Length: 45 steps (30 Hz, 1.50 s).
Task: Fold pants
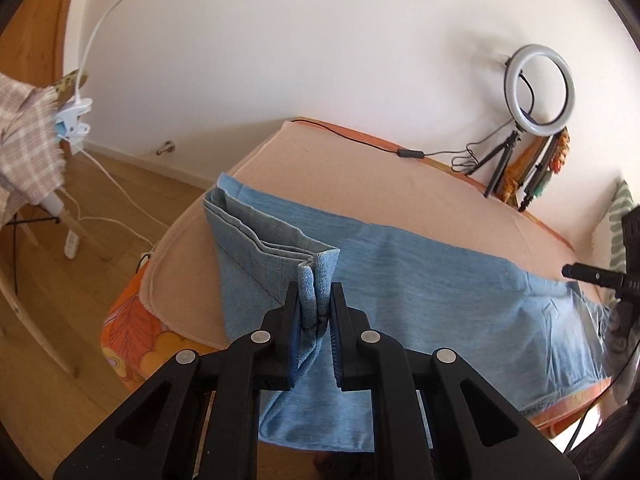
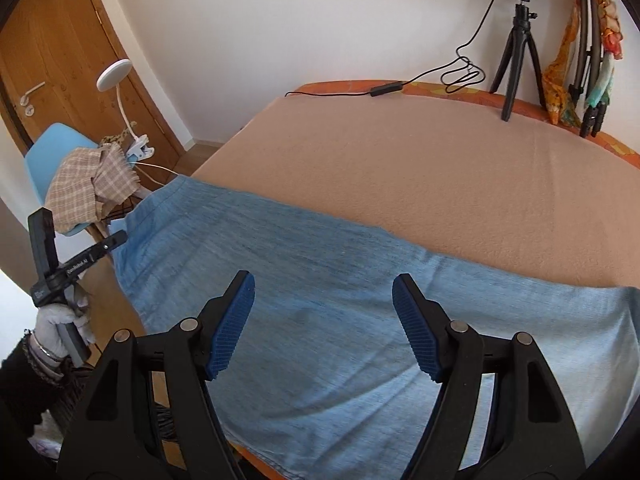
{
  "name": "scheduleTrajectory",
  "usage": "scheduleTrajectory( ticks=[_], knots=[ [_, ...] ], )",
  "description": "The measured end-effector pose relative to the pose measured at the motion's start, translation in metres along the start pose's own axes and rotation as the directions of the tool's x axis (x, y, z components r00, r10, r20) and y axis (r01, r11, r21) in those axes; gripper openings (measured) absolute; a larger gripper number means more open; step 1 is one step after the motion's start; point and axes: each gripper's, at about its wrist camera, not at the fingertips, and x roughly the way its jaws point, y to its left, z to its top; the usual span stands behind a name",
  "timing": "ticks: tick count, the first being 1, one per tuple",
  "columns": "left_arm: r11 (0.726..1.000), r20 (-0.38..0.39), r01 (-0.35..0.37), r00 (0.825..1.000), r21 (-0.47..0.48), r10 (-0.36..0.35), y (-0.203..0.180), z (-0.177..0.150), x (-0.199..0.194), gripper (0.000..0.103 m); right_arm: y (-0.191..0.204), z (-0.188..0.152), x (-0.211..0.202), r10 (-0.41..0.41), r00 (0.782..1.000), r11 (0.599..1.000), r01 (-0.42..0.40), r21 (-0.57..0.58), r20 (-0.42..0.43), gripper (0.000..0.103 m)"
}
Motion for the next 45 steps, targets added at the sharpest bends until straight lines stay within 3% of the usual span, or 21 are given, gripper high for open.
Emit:
scheduleTrajectory(
  ticks=[2,5,8,10,13,16,19,23,25,27,30,37,45],
  knots=[
    [0.999,-0.023,0.042,0.999,0.024,-0.042,-0.009,-0.005,0.003,0.011,0.011,0.015,0.026,0.123,0.991,0.991,-0.121,0.05,-0.044,0.078],
    [0.996,-0.04,0.082,0.996,0.019,-0.081,-0.013,-0.012,0.006,0.011,0.036,0.038,0.075,0.248,0.961,0.968,-0.24,0.072,-0.121,0.078],
    [0.991,-0.039,0.127,0.991,-0.034,-0.128,-0.007,-0.012,0.003,0.011,0.06,0.055,0.129,0.318,0.925,0.947,-0.301,0.11,-0.209,0.078],
    [0.988,-0.023,0.145,0.989,-0.047,-0.146,-0.005,-0.008,-0.003,0.011,0.073,0.061,0.163,0.387,0.884,0.921,-0.355,0.164,-0.261,0.078],
    [0.982,0.0,0.181,0.983,-0.06,-0.181,-0.004,-0.003,-0.01,0.011,0.091,0.069,0.204,0.443,0.849,0.894,-0.393,0.216,-0.287,0.078],
    [0.979,-0.003,0.198,0.98,-0.048,-0.198,-0.008,-0.003,-0.011,0.011,0.105,0.077,0.233,0.457,0.836,0.885,-0.394,0.248,-0.302,0.078],
    [0.973,-0.025,0.227,0.973,-0.042,-0.228,-0.014,-0.004,-0.009,0.011,0.113,0.091,0.248,0.431,0.854,0.898,-0.373,0.235,-0.29,0.078],
    [0.97,-0.037,0.244,0.969,-0.017,-0.245,-0.024,-0.005,-0.008,0.011,0.114,0.1,0.264,0.311,0.892,0.948,-0.266,0.175,-0.327,0.078],
    [0.97,-0.038,0.243,0.969,-0.013,-0.243,-0.026,-0.005,-0.008,0.011,0.112,0.101,0.27,0.273,0.904,0.959,-0.228,0.168,-0.329,0.064],
    [0.969,-0.034,0.245,0.969,-0.02,-0.245,-0.025,-0.004,-0.008,0.011,0.111,0.101,0.274,0.265,0.907,0.96,-0.216,0.178,-0.328,0.037],
    [0.968,-0.03,0.249,0.968,-0.028,-0.25,-0.023,-0.003,-0.007,0.011,0.111,0.102,0.27,0.265,0.912,0.961,-0.223,0.165,-0.312,0.014],
    [0.959,-0.049,0.283,0.958,0.0,-0.283,-0.039,-0.009,-0.006,0.011,0.108,0.113,0.226,0.224,0.948,0.974,-0.206,0.098,-0.227,0.008],
    [0.936,-0.083,0.344,0.938,0.079,-0.338,-0.082,-0.012,-0.005,0.011,0.078,0.109,0.16,0.12,0.982,0.992,-0.114,0.049,-0.146,0.007]
  ],
)
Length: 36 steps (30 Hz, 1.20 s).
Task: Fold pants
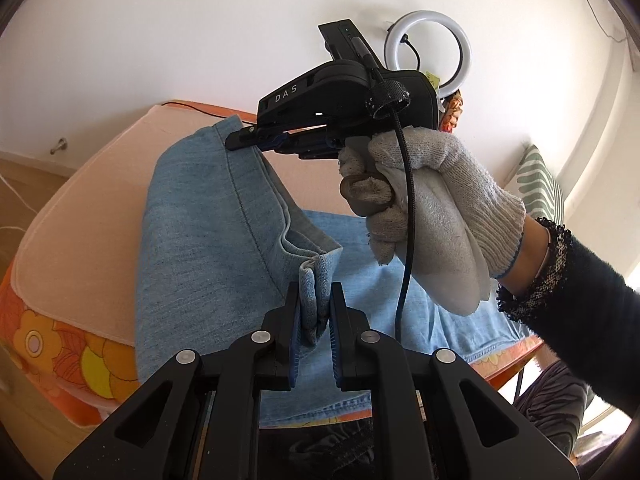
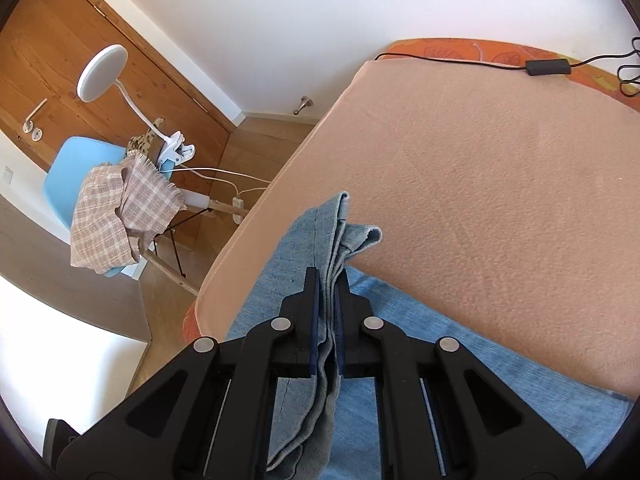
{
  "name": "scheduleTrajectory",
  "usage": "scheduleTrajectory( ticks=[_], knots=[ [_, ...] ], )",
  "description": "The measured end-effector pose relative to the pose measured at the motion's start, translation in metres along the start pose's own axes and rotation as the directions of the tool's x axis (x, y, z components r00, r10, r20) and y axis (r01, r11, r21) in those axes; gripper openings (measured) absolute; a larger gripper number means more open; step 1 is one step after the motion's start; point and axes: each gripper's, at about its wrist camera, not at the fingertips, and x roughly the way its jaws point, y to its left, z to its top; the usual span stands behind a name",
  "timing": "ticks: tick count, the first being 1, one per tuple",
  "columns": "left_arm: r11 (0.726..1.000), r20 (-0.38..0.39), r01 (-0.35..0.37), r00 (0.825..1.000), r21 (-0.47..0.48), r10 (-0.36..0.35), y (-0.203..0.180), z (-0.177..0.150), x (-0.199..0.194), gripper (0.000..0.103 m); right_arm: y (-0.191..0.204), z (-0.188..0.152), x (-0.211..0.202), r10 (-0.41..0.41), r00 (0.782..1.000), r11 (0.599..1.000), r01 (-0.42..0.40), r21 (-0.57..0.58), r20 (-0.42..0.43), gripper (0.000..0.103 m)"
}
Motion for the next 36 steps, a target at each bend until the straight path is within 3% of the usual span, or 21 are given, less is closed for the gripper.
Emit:
scheduleTrajectory(
  ticks=[11,19,22,24,26,28,30,36],
  knots=[
    [0.99,-0.05,0.128,0.991,0.066,-0.125,-0.061,-0.008,0.026,0.011,-0.07,-0.041,-0.086,-0.113,0.992,0.987,0.105,0.121,0.063,0.007],
    [0.99,-0.119,0.138,0.984,0.043,-0.132,-0.064,-0.024,0.051,0.011,-0.119,-0.061,-0.078,-0.027,0.999,0.971,0.02,0.239,0.025,0.008],
    [0.991,-0.121,0.131,0.984,0.031,-0.127,-0.057,-0.025,0.05,0.011,-0.13,-0.062,-0.071,-0.014,1.0,0.963,0.01,0.27,0.013,0.013],
    [0.991,-0.118,0.131,0.985,0.03,-0.127,-0.057,-0.024,0.049,0.011,-0.135,-0.061,-0.068,-0.002,1.0,0.96,-0.004,0.281,0.021,0.026],
    [0.991,-0.117,0.133,0.985,0.031,-0.129,-0.063,-0.026,0.049,0.011,-0.138,-0.06,-0.064,-0.007,1.0,0.957,0.001,0.291,0.019,0.029],
    [0.99,-0.117,0.134,0.985,0.033,-0.129,-0.066,-0.025,0.049,0.011,-0.134,-0.059,-0.059,-0.02,1.0,0.958,0.014,0.286,0.017,0.028],
    [0.99,-0.115,0.135,0.985,0.042,-0.13,-0.069,-0.026,0.049,0.01,-0.13,-0.059,-0.06,-0.032,0.999,0.962,0.025,0.271,0.019,0.012],
    [0.987,-0.106,0.148,0.984,0.059,-0.141,-0.076,-0.023,0.047,0.01,-0.113,-0.053,-0.09,-0.063,0.995,0.977,0.045,0.209,0.08,0.009]
  ],
)
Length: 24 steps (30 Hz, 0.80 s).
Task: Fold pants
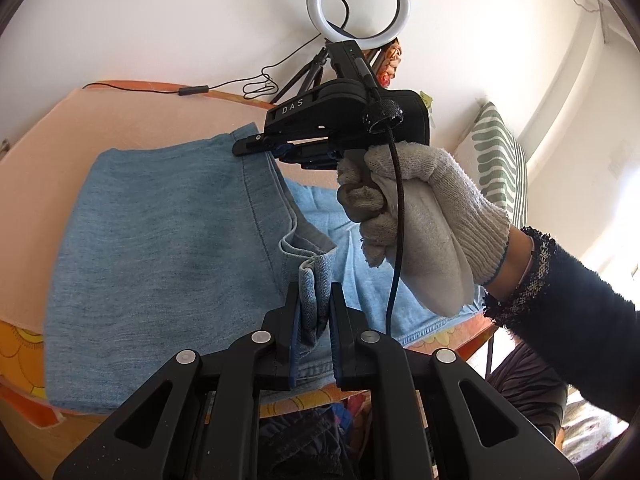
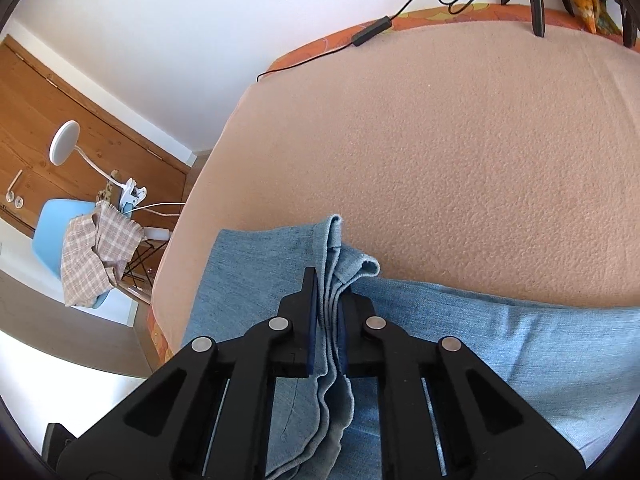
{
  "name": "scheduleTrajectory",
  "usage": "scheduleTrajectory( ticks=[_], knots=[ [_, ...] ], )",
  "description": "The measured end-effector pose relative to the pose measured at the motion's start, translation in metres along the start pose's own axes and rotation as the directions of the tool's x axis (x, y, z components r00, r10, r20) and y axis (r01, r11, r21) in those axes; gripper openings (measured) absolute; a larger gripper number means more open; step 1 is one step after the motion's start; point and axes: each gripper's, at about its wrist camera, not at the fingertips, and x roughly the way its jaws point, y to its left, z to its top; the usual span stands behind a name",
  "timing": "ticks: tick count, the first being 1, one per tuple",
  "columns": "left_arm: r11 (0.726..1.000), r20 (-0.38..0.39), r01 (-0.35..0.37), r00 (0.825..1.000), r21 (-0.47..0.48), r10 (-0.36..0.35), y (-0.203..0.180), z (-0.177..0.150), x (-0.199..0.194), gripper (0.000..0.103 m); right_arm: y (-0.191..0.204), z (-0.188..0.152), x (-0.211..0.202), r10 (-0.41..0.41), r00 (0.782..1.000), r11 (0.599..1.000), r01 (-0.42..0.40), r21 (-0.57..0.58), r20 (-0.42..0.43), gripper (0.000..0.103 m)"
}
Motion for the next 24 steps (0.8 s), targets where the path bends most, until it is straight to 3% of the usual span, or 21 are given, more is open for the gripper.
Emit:
scheduleTrajectory(
  ticks=[7,12,24],
  knots=[
    [0.998,0.011,0.044,0.999,0.048,-0.045,-0.035,0.003,0.005,0.011,0.004,0.004,-0.052,-0.046,0.997,0.998,0.05,-0.045,0.069,0.008],
    [0.994,0.002,0.076,0.997,0.084,-0.076,-0.062,0.004,0.015,0.011,-0.015,0.0,-0.087,-0.08,0.991,0.996,0.083,-0.025,0.105,0.008],
    [0.98,-0.093,0.116,0.99,0.161,-0.102,-0.111,0.003,0.054,0.011,-0.064,-0.025,-0.133,-0.148,0.981,0.989,0.146,0.022,0.128,0.008]
  ],
)
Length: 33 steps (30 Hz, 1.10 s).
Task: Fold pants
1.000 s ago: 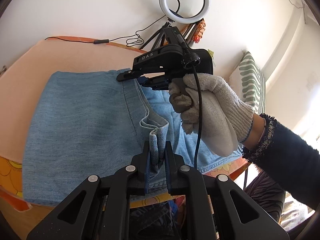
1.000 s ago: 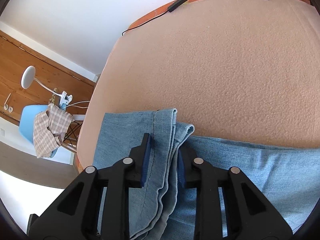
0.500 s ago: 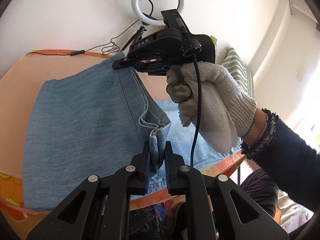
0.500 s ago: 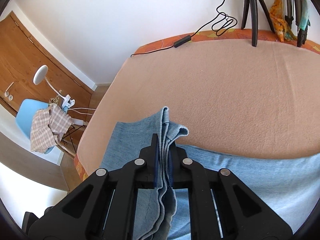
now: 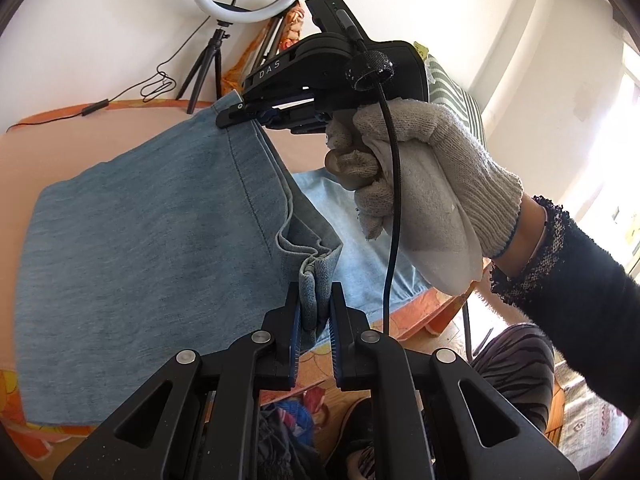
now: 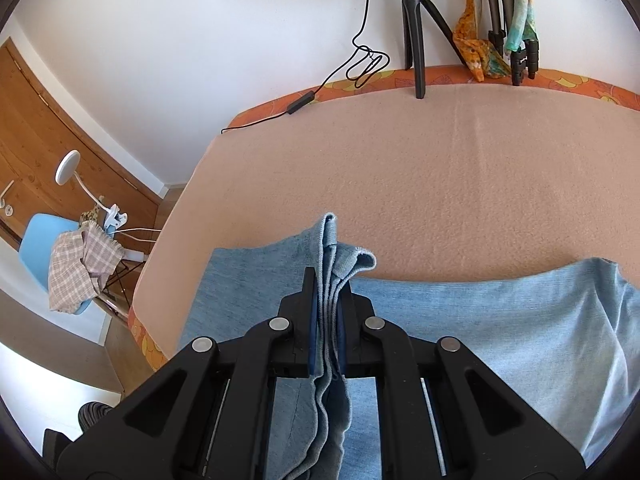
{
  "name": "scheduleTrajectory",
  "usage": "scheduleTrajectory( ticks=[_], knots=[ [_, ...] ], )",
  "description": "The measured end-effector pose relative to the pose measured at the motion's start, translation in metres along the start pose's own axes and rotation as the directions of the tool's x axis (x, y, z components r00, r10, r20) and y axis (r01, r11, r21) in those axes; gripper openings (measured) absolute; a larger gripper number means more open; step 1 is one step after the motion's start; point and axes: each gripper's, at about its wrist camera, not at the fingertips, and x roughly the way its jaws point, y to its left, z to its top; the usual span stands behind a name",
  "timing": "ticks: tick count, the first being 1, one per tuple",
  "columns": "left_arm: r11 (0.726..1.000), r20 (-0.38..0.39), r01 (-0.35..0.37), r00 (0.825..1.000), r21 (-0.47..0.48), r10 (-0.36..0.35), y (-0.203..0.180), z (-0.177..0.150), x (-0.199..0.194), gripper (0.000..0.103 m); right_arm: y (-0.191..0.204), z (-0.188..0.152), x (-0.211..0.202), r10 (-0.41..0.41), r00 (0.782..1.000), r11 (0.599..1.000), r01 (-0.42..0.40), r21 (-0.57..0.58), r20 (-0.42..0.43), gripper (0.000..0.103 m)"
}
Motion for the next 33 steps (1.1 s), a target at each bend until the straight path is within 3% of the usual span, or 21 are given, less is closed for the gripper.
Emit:
scheduleTrajectory(
  ticks=[11,33],
  knots=[
    [0.997,-0.03,0.029,0.999,0.078,-0.026,-0.029,0.009,0.032,0.01,-0.039,-0.003,-0.031,-0.03,0.999,0.999,0.029,0.026,0.02,0.008],
    [0.98,-0.053,0.164,0.986,0.113,-0.159,-0.076,0.034,0.081,0.01,-0.104,-0.001,-0.09,-0.119,0.991,0.991,0.115,0.072,0.059,0.008]
  ],
)
